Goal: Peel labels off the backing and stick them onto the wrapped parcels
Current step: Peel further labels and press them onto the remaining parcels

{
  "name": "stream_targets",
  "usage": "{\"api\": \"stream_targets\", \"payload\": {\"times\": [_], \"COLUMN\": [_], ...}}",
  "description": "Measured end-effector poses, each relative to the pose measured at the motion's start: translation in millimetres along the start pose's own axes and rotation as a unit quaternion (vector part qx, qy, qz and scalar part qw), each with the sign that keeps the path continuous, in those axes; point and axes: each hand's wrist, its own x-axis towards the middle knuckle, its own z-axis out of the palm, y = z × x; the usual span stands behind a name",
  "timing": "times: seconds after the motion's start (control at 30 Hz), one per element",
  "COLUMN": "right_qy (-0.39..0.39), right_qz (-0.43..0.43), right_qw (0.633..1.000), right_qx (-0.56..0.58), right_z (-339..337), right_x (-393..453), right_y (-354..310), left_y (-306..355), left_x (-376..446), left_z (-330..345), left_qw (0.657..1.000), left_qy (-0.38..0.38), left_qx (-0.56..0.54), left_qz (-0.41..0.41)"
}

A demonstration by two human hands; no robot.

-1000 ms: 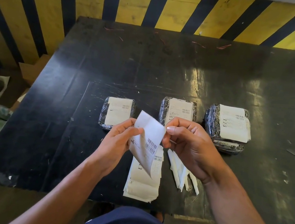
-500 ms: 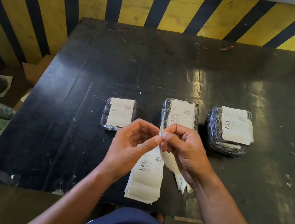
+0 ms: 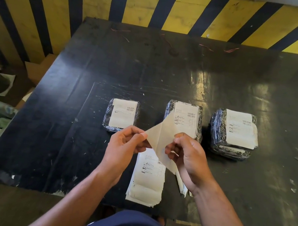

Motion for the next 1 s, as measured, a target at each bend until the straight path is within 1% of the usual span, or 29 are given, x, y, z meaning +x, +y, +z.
{"api": "stream_targets", "payload": {"times": [0.17, 0.3, 0.53, 0.63, 0.7, 0.77, 0.8, 0.87, 0.93, 1.0], "right_qy": [0.063, 0.100, 0.182, 0.220, 0.244, 0.272, 0.286, 0.301, 0.287, 0.261], "right_qz": [0.023, 0.051, 0.094, 0.093, 0.074, 0.032, 0.002, -0.059, -0.088, -0.079], "right_qw": [0.997, 0.990, 0.965, 0.953, 0.950, 0.952, 0.954, 0.951, 0.934, 0.916], "right_qx": [0.039, 0.087, 0.161, 0.187, 0.179, 0.133, 0.087, -0.050, -0.195, -0.295], "right_z": [-19, -40, -86, -116, -136, -151, -157, -163, -164, -162], "right_x": [10, 18, 29, 31, 30, 27, 25, 19, 15, 15], "right_y": [9, 16, 33, 38, 35, 29, 25, 20, 22, 32], "left_y": [-7, -11, -20, -22, -23, -23, -24, -25, -28, -32], "left_x": [9, 16, 27, 33, 37, 40, 40, 40, 38, 35], "left_z": [-14, -27, -48, -56, -63, -71, -73, -75, -72, -65], "left_qw": [0.995, 0.991, 0.978, 0.971, 0.966, 0.964, 0.964, 0.966, 0.968, 0.969], "left_qy": [0.051, 0.085, 0.150, 0.178, 0.197, 0.208, 0.210, 0.207, 0.199, 0.193], "left_qx": [-0.062, -0.080, -0.115, -0.136, -0.148, -0.147, -0.143, -0.127, -0.117, -0.110], "left_qz": [-0.054, -0.069, -0.084, -0.087, -0.085, -0.081, -0.080, -0.085, -0.095, -0.108]}}
